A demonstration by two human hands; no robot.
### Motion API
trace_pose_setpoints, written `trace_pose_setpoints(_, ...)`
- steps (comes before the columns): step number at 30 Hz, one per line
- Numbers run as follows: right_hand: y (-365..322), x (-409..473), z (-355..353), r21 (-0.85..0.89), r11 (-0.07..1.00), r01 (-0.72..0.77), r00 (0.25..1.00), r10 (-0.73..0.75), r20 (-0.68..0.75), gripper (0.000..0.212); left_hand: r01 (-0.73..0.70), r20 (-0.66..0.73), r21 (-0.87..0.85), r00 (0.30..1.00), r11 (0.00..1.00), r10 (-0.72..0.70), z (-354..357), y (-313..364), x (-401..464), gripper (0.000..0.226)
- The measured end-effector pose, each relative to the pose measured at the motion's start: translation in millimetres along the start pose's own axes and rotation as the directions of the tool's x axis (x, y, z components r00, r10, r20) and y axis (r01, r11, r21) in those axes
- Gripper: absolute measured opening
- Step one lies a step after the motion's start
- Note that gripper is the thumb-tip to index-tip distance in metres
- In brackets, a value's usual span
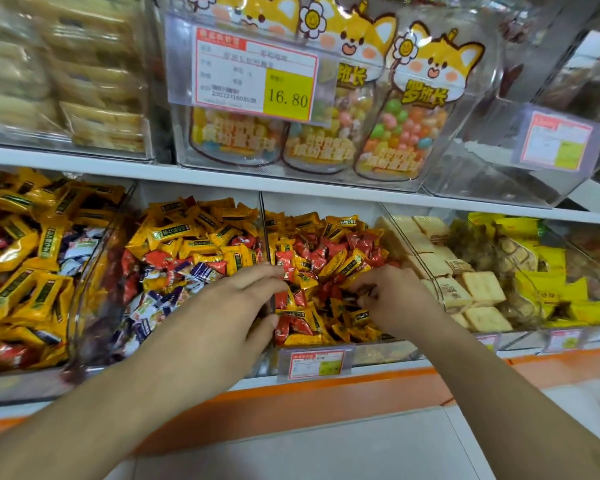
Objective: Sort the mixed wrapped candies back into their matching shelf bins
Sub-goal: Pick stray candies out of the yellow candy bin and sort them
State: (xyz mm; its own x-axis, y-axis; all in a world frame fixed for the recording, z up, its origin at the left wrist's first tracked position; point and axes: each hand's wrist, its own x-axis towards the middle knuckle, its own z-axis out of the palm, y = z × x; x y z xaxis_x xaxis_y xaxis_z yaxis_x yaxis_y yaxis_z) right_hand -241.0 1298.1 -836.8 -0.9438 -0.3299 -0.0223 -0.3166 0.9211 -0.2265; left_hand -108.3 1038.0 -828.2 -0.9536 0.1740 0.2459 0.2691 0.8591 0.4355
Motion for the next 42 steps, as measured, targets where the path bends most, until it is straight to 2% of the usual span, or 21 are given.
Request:
trace_pose_setpoints(4, -1, 6, 5, 0.011, 1.000, -0.003, 0.999, 0.002, 0.037, 0.036, -0.006, -0.007, 0.005, 1.000, 1.000, 0.006, 2, -2, 0, 0.046)
trace_pose_setpoints(10, -8, 6, 3, 0.045, 0.999, 0.006, 0.995, -0.011, 0.103, 0.033, -0.007, 0.001, 0.004, 1.000, 1.000, 0.007, 0, -1, -3, 0.046)
trace_pose_setpoints(13, -9, 4, 2, 0.103, 0.995, 0.001, 0.996, -0.010, 0.087, 0.035, -0.011, 0.009, 0.005, 1.000, 1.000, 0.011, -1, 0, -5, 0.047)
trace_pose_setpoints(17, -7, 3, 2, 0.145, 0.989, 0.026, 0.998, -0.035, 0.058, 0.027, -0.007, 0.015, -0.002, 1.000, 1.000, 0.007, -1, 1, -3, 0.048)
trace_pose_setpoints(24, -4, -5, -6, 0.226, 0.973, 0.040, 0.994, -0.017, -0.104, 0.014, 0.006, 0.005, -0.011, 1.000, 1.000, -0.005, -2, 1, -1, 0.045)
trace_pose_setpoints(27, -18, -14, -22, 0.443, 0.896, 0.025, 0.990, 0.038, -0.134, 0.016, 0.021, -0.022, -0.068, 0.999, 0.997, -0.023, -4, 1, 1, 0.042)
trace_pose_setpoints(31, -63, -36, -41, 0.760, 0.647, 0.063, 0.997, -0.002, -0.081, 0.014, 0.103, -0.089, -0.240, 0.988, 0.965, -0.127, -14, 9, 0, 0.040)
trace_pose_setpoints(34, -94, -49, -40, 0.829, 0.551, 0.091, 0.994, -0.101, -0.042, 0.020, 0.158, -0.044, -0.554, 0.975, 0.817, -0.218, -27, 18, -3, 0.037)
trace_pose_setpoints(35, -101, -51, -38, 0.838, 0.537, 0.096, 0.991, -0.133, -0.028, 0.020, 0.171, -0.019, -0.596, 0.974, 0.785, -0.227, -32, 19, -4, 0.033)
trace_pose_setpoints(38, -106, -52, -40, 0.847, 0.526, 0.072, 0.989, -0.146, 0.007, 0.021, 0.207, -0.081, -0.502, 0.955, 0.840, -0.284, -40, 10, -5, 0.016)
trace_pose_setpoints(40, -94, -46, -42, 0.806, 0.587, 0.079, 0.996, -0.072, -0.045, 0.020, 0.269, -0.134, -0.362, 0.932, 0.893, -0.336, -42, 0, -6, 0.012)
trace_pose_setpoints(42, -73, -36, -40, 0.737, 0.669, 0.095, 0.992, -0.004, -0.124, 0.019, 0.328, -0.152, -0.148, 0.925, 0.933, -0.350, -42, -10, -8, 0.022)
